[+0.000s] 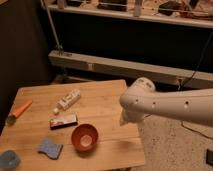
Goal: Move the arm in a circular motion
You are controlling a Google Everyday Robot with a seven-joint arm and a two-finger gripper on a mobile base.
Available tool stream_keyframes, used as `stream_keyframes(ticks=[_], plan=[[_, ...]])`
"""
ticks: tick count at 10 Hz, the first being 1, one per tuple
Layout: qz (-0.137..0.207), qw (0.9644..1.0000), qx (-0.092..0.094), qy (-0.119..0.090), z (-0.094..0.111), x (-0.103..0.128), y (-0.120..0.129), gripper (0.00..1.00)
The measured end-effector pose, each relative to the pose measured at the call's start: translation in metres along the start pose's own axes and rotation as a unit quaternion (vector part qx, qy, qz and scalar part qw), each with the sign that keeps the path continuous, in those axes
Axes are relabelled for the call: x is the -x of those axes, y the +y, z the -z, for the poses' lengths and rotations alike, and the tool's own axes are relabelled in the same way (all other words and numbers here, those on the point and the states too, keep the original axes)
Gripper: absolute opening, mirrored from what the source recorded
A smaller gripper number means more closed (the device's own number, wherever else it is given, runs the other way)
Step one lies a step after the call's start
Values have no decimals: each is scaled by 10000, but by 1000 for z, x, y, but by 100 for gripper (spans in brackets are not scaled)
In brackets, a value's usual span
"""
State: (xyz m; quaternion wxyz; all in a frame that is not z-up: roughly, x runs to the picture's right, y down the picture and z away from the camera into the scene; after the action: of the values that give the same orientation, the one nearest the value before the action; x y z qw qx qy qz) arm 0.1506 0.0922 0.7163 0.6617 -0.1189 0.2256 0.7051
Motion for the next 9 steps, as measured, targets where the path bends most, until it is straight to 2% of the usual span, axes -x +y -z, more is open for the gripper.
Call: stream_keyframes(ticks=[1, 2, 3, 5, 6, 8, 9], plan=[[-68, 9998, -97, -156, 8, 39, 12, 65], [-60, 9996, -151, -223, 17, 74, 37, 65], [16, 9997, -161, -172, 22, 94, 61, 65], [154, 9997, -9, 169, 24, 115, 114, 65], [132, 9982, 256, 523, 23, 118, 155, 65], [144, 9940, 447, 992, 26, 112, 213, 65], [237, 9921, 449, 1151, 31, 106, 247, 65]])
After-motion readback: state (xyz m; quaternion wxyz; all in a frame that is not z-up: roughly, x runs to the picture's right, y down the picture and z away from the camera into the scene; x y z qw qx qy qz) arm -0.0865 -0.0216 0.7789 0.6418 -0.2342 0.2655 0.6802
